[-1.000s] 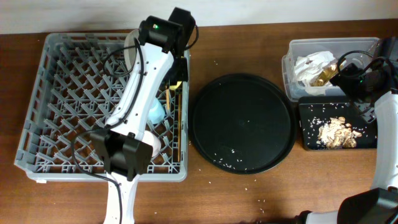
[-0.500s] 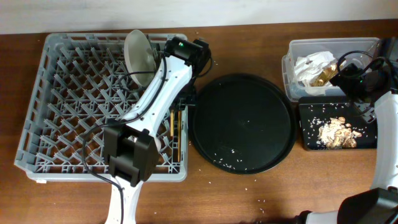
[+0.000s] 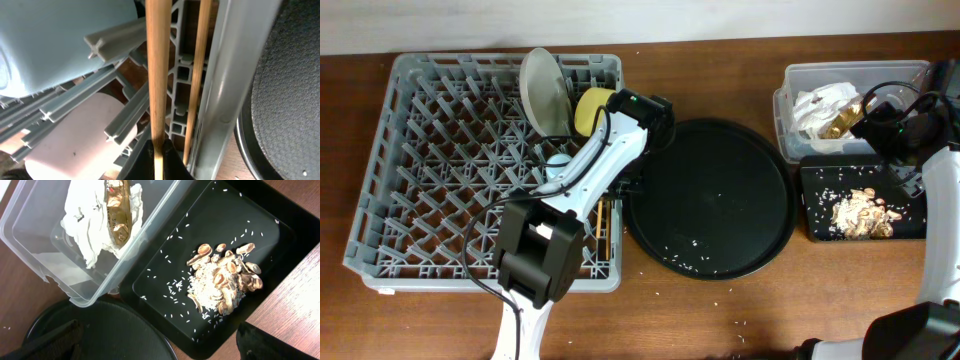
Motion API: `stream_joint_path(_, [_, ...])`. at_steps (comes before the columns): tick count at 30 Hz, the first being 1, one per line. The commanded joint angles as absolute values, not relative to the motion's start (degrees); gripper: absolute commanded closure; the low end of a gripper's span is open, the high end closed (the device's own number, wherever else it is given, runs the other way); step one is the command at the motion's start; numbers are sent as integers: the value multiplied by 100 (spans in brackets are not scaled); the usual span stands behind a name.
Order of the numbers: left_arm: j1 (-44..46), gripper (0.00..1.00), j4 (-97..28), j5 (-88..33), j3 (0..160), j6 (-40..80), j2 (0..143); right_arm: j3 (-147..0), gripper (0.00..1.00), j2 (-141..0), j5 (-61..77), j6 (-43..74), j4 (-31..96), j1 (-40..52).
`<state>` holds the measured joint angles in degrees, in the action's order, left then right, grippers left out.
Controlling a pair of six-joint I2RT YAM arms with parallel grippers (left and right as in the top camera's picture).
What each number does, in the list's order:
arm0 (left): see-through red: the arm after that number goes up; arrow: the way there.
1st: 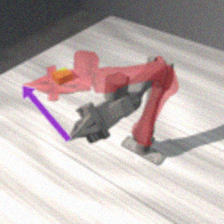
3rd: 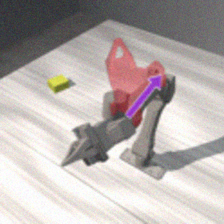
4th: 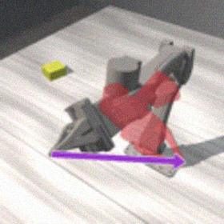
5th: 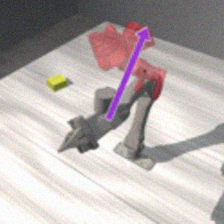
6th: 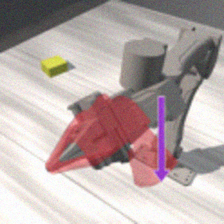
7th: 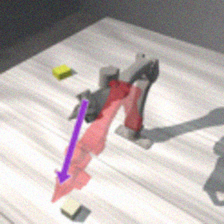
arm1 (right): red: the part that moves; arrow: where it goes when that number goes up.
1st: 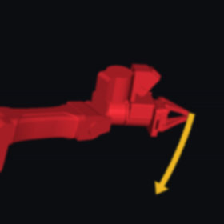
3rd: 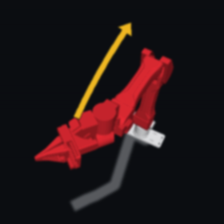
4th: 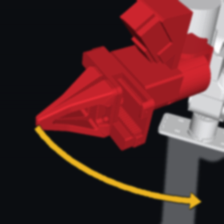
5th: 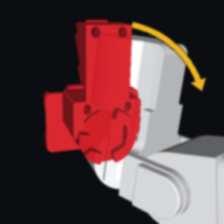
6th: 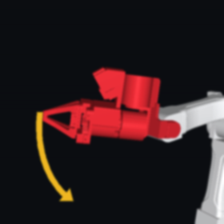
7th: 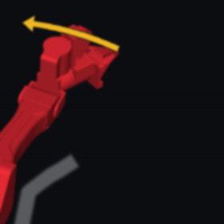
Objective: Sort waste into correct bins and load items into the dishwasher rack
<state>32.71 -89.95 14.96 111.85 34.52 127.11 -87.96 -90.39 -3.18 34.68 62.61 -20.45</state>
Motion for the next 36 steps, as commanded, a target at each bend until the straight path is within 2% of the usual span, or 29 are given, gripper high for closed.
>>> stream_joint_path(1, [3258,84,-8873,1592,11124,3538,12534,-8844,2,-9045,-349,3476,6263,-2067])
stream_joint_path(2, [3249,71,-8809,1592,11124,3538,12534,-8844,2,-9045,-349,3476,6263,-2067])
stream_joint_path(4, [3208,64,-8724,1594,11126,3538,12534,-8844,2,-9045,-349,3476,6263,-2067])
stream_joint_path(11, [2980,63,-8632,1852,11581,3468,12387,-8844,2,-9045,-349,3474,6263,-2067])
stream_joint_path(14, [2880,63,-8405,1986,12221,2995,12018,-8844,2,-9045,-349,3476,6263,-2067])
stream_joint_path(15, [2869,59,-8311,1999,12372,2871,11909,-8844,2,-9045,-349,3476,6263,-2067])
stream_joint_path(16, [2867,41,-8250,2056,12499,2814,11804,-8844,2,-9045,-349,3476,6263,-2067])
stream_joint_path(17, [2869,31,-8224,2322,12680,2814,11646,-8844,2,-9045,-349,3474,6263,-2067])
stream_joint_path(18, [2869,25,-8200,2563,12807,2812,11502,-8844,2,-9045,-349,3474,6263,-2067])
stream_joint_path(21, [2864,14,-8106,2685,13052,2512,11072,-8844,2,-9045,-349,3476,6263,-2067])
stream_joint_path(22, [2862,2,-8040,2685,13061,2510,10879,-8844,2,-9045,-349,3476,6263,-2067])
stream_joint_path(36, [2875,1,-7568,2182,13043,2283,10547,-8844,2,-9045,-349,3476,6263,-2067])
